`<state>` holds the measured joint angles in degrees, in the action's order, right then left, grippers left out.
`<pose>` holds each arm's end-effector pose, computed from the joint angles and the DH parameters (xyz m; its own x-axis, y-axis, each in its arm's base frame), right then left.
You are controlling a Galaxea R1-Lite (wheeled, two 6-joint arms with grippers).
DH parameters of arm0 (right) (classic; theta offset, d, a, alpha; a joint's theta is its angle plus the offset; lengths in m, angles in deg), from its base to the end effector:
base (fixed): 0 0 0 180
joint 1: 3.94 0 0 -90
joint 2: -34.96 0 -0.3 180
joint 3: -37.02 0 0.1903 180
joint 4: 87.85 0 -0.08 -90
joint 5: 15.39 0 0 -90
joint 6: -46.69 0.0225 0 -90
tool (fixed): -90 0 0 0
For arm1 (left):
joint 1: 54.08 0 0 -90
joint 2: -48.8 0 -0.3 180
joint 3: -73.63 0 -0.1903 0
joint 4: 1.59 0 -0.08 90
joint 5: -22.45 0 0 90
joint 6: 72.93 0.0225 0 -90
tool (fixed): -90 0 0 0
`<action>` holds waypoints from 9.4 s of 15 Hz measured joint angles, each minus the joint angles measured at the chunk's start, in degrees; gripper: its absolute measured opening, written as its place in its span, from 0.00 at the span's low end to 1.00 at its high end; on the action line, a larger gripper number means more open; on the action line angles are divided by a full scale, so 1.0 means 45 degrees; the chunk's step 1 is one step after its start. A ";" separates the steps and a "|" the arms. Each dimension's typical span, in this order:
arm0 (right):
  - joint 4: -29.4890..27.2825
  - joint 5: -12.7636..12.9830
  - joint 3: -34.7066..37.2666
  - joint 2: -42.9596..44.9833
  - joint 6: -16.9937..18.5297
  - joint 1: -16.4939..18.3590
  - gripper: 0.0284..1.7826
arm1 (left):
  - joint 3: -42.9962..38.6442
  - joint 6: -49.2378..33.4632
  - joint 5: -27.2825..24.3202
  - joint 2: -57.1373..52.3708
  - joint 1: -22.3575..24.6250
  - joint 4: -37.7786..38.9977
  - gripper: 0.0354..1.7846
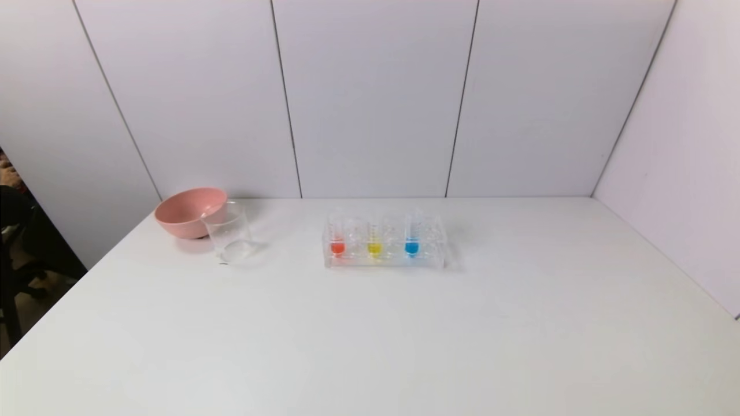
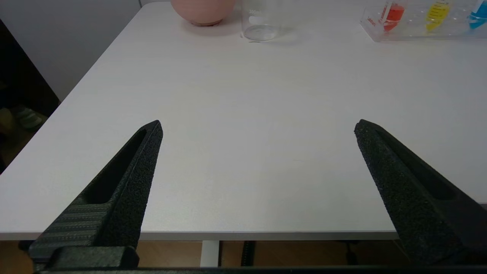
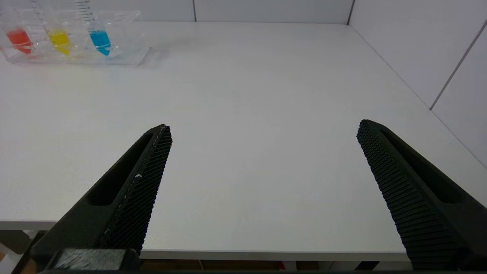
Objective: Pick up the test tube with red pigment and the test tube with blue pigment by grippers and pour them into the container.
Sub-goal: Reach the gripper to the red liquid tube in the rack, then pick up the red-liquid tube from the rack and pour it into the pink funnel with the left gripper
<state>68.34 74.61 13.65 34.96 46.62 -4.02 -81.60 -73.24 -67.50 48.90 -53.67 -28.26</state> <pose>-0.0228 0.0000 0.0747 1.0000 0.0014 -0.0077 -0.0014 1.0000 -0.0012 -0.0246 -0.0002 0.0764 0.9994 0.0080 -0.0349 -0.0082 1.0000 -0.0054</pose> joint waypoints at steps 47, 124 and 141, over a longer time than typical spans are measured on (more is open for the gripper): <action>0.0000 0.0000 0.0000 0.0000 0.0000 0.0000 1.00 | 1.0828 -0.0244 -0.3665 1.8440 -0.1899 0.7298 0.99; 0.0000 0.0000 0.0000 0.0000 0.0000 0.0000 1.00 | 1.3800 0.0569 -0.9297 2.7960 -0.3587 1.3597 0.24; 0.0000 0.0000 0.0000 0.0000 0.0000 0.0000 1.00 | 1.4022 0.0691 -0.5621 2.3761 -0.3508 1.0183 0.24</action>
<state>68.34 74.61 13.65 34.96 46.62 -4.02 -18.50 -70.13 -92.80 155.82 -69.45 17.56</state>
